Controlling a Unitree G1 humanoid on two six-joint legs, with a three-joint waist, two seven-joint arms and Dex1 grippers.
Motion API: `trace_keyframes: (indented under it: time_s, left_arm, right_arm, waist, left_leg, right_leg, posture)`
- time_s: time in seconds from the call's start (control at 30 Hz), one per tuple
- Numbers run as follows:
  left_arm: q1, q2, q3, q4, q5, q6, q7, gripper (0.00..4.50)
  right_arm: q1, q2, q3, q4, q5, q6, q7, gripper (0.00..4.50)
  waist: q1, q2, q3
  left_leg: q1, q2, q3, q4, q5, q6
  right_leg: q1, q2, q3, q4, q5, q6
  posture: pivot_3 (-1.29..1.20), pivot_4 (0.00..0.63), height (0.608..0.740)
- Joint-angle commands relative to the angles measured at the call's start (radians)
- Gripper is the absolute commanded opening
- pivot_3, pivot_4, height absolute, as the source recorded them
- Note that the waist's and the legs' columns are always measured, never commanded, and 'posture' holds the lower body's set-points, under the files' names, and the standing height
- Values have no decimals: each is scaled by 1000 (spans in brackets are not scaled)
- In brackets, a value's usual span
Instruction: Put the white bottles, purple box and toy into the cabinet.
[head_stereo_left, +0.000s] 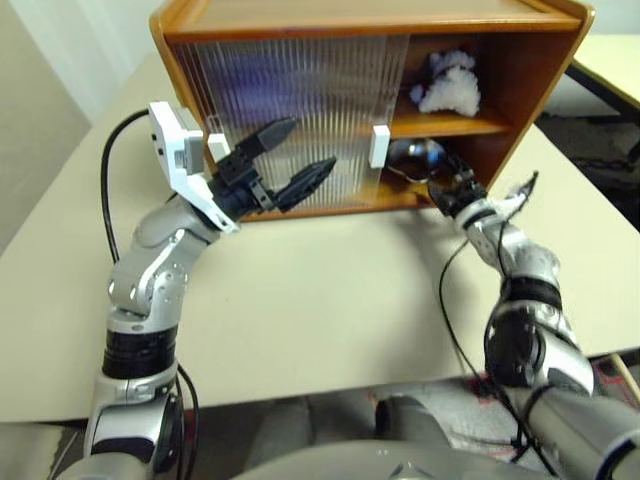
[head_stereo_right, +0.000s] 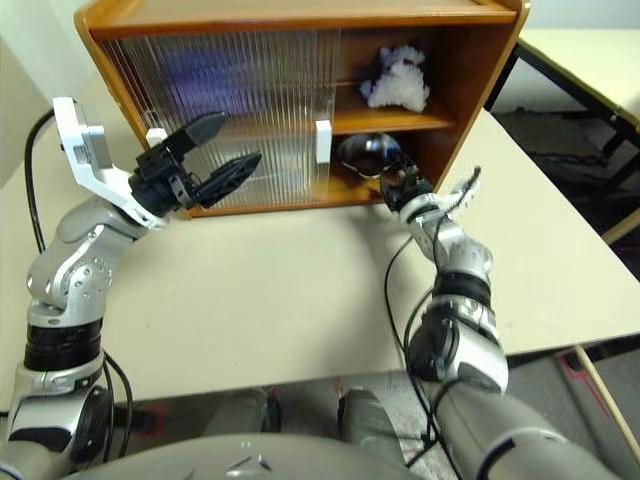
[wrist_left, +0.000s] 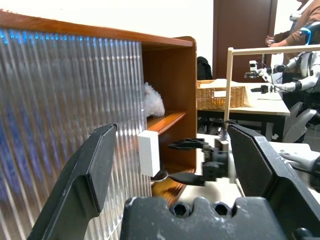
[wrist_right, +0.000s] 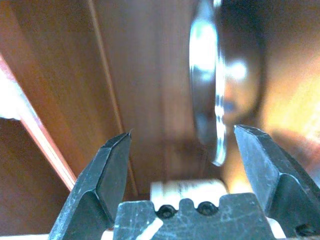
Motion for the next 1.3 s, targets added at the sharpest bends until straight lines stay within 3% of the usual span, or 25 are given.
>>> trace_keyframes:
  time_s: [0.03, 0.17, 0.3, 0.4, 0.57, 0.8, 0.9, 1.2, 1.3]
  left_arm:
    - [-16, -4, -14, 19, 11, -14, -15, 4500]
    - [-24, -5, -14, 32, 14, -19, -21, 4500]
    - [-33, -3, -14, 44, 14, -18, -30, 4500]
    - [-37, 2, -12, 52, 14, -17, -35, 4500]
    - [-39, 6, -9, 54, 13, -15, -36, 4500]
    - [-29, 6, -6, 43, 14, -15, -27, 4500]
    - [-23, 6, -2, 36, 15, -15, -21, 4500]
    - [-16, 9, 2, 26, 14, -17, -13, 4500]
    - [-15, 8, 1, 25, 14, -18, -11, 4500]
  right_arm:
    - [52, 12, -23, -128, 72, 53, -110, 4483]
    - [127, -13, 65, -285, 71, 124, -66, 4483]
    - [275, -130, 405, -610, -87, 163, 167, 4483]
    - [345, -220, 612, -745, -269, 34, 312, 4483]
    - [362, -283, 902, -820, -616, -288, 441, 4483]
    - [267, -183, 1011, -684, -851, -517, 399, 4483]
    - [208, -125, 1015, -581, -932, -619, 343, 3545]
    - [97, 5, 1000, -394, -1100, -726, 151, 29]
    - [92, 29, 987, -391, -1113, -721, 120, 29]
  waist:
    - [0, 0, 0]
    - [-3, 1, 0]
    - [-13, 3, -1]
    - [-27, 2, -1]
    - [-27, 2, -1]
    - [-22, -2, -1]
    - [-22, -3, -1]
    - [-22, -3, -1]
    - [-22, -3, -1]
  left_leg:
    - [0, 0, 0, 0, 0, 0]
    - [0, 0, 0, 1, 0, 0]
    - [0, 0, 1, 2, 1, 1]
    - [0, 0, 1, 6, 1, 1]
    - [1, 0, 1, 13, 1, 1]
    - [2, -1, 1, 14, 5, 2]
    - [3, -1, 0, 14, 6, 1]
    - [3, -1, -1, 13, 7, 0]
    - [3, -1, -1, 13, 7, 0]
  right_leg:
    - [0, 0, 0, 0, 0, 0]
    - [0, 1, 0, 0, 0, 0]
    - [0, 2, 1, -3, -1, 1]
    - [0, 3, 1, -1, -1, 1]
    - [2, 4, 1, 3, -1, 3]
    - [3, 3, 1, 4, 0, 2]
    - [3, 3, 1, 5, 1, 1]
    - [2, 3, 0, 9, 2, -1]
    - [2, 2, 0, 9, 2, -1]
  posture:
    - [81, 0, 740]
    - [72, 0, 740]
    - [61, 0, 740]
    - [59, 0, 740]
    - [65, 0, 740]
    - [87, 0, 740]
    - [92, 0, 740]
    - [105, 0, 740]
    - [103, 0, 740]
